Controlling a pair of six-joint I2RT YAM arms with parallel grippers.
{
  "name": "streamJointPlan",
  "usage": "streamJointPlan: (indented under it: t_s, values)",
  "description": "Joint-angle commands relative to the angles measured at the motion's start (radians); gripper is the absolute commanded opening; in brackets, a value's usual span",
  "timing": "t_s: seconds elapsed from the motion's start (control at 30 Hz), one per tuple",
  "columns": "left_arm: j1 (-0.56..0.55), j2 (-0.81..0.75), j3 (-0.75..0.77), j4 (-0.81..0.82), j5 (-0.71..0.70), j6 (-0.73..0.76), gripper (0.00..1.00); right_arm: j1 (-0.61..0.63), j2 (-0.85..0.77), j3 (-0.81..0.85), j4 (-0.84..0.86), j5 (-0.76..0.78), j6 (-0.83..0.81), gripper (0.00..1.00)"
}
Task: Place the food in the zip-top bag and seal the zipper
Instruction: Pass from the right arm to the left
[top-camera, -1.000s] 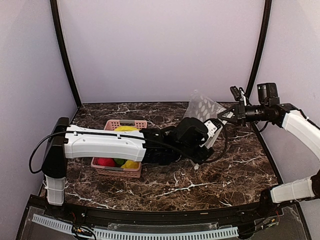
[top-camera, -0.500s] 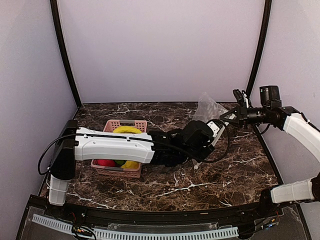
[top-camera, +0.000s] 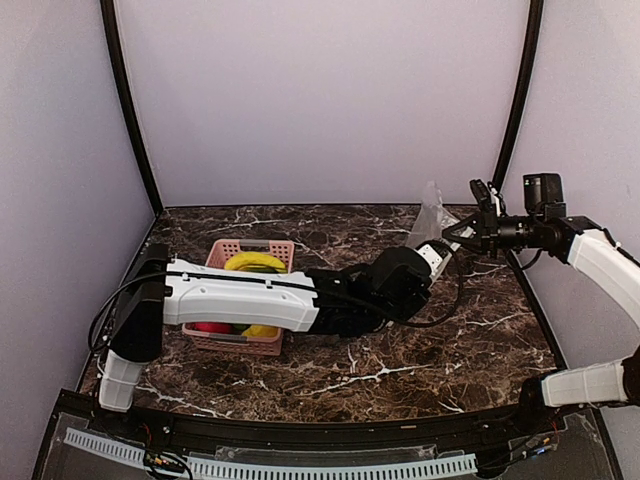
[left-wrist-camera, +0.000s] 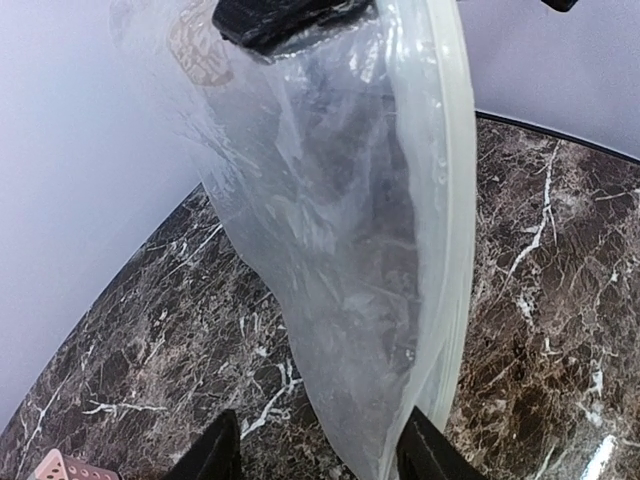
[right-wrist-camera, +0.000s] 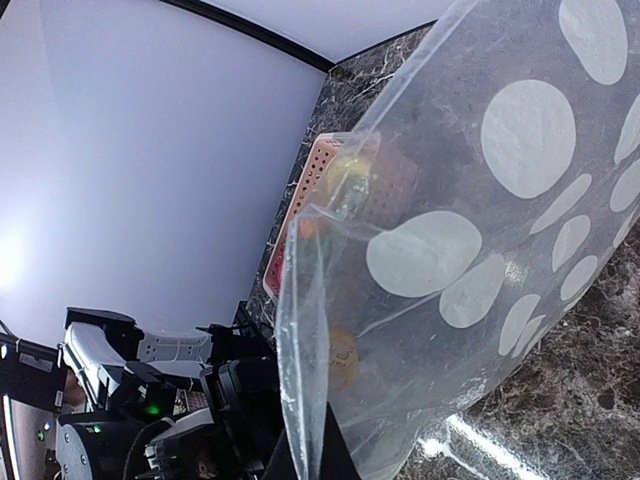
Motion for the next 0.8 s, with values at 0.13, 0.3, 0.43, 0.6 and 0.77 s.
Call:
streamJointPlan:
  t_s: [0.13, 0.3, 0.43, 0.6, 0.77]
  values:
    - [0.015, 0.09, 0.108, 0.071, -0.031, 0.07, 0.5, -0.02, 0.013, -0.019, 0.046, -0.034, 0.044, 0.01]
    - [0.017, 0.117, 0.132, 0.132, -0.023, 0.104, 0.31, -0.027, 0.028, -0.023, 0.056, -0.024, 0.049, 0.03]
    - [0.021, 0.125, 0.134, 0.159, -0.079, 0.085, 0.09, -0.027, 0.048, -0.014, 0.073, -0.033, 0.05, 0.04]
    - [0.04, 0.103, 0.118, 0.128, -0.066, -0.009, 0.01, -0.026, 0.107, 0.043, 0.063, -0.05, -0.008, 0.15]
    - [0.077, 0.002, -0.009, 0.165, -0.042, -0.201, 0.01, -0.026, 0.167, 0.197, -0.048, 0.024, -0.215, 0.49]
